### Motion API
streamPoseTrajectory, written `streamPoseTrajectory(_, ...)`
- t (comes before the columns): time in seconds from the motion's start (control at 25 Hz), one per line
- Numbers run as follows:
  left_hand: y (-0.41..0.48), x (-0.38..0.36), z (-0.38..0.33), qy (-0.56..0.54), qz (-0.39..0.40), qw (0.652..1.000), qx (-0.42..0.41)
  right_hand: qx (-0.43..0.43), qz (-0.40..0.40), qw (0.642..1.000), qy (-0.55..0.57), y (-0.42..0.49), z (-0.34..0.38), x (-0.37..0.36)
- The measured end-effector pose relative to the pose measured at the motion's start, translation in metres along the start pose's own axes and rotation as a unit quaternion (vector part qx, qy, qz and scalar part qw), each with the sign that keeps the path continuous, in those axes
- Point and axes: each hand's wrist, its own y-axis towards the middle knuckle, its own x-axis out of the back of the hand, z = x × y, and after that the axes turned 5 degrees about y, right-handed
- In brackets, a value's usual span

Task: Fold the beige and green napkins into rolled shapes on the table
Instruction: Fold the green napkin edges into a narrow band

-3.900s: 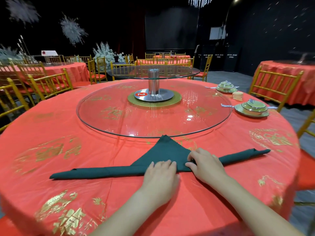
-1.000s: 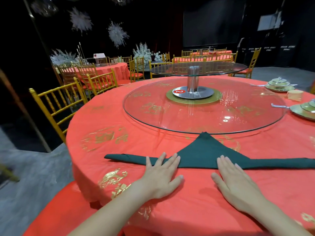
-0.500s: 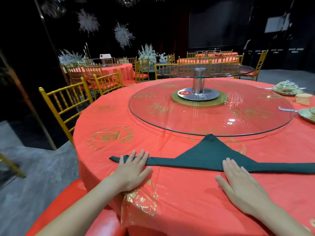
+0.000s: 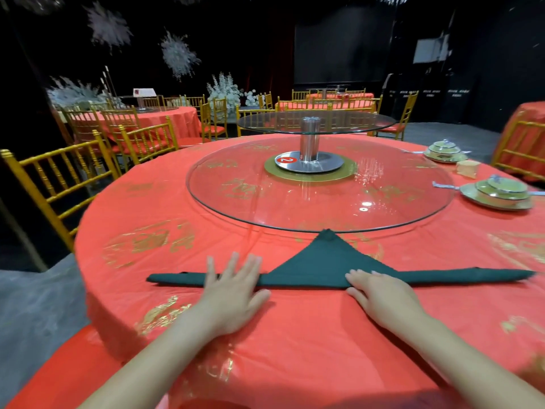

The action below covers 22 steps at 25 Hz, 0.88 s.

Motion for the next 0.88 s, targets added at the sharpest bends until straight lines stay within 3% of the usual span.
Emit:
streamPoseTrajectory(0.08,0.010,0.006,-0.047,-0.002,-0.019,0.996,-0.090,0.005,-0.020,1.000,-0.015,0.001,0.002,0.003)
streamPoseTrajectory(0.16,0.024,0.012,-0.073,-0.021,-0.062,0.990,-0.126,0.015,-0.033,0.999,-0.020,0.002,-0.001,0.003)
streamPoseTrajectory(0.48,0.037,0.007,-0.070,-0.096,-0.126,0.981,-0.114,0.003,-0.051,0.996,0.069,0.000,-0.037,0.003)
streamPoseTrajectory(0.68,0.028,0.004,-0.075,-0.184,-0.142,0.971,-0.054,0.007,0.020,0.994,0.106,-0.001,-0.047,0.013)
streamPoseTrajectory(0.88,0.031,0.010,-0.081,-0.105,-0.142,0.983,-0.043,-0.063,-0.027,0.990,0.127,0.007,-0.039,0.007)
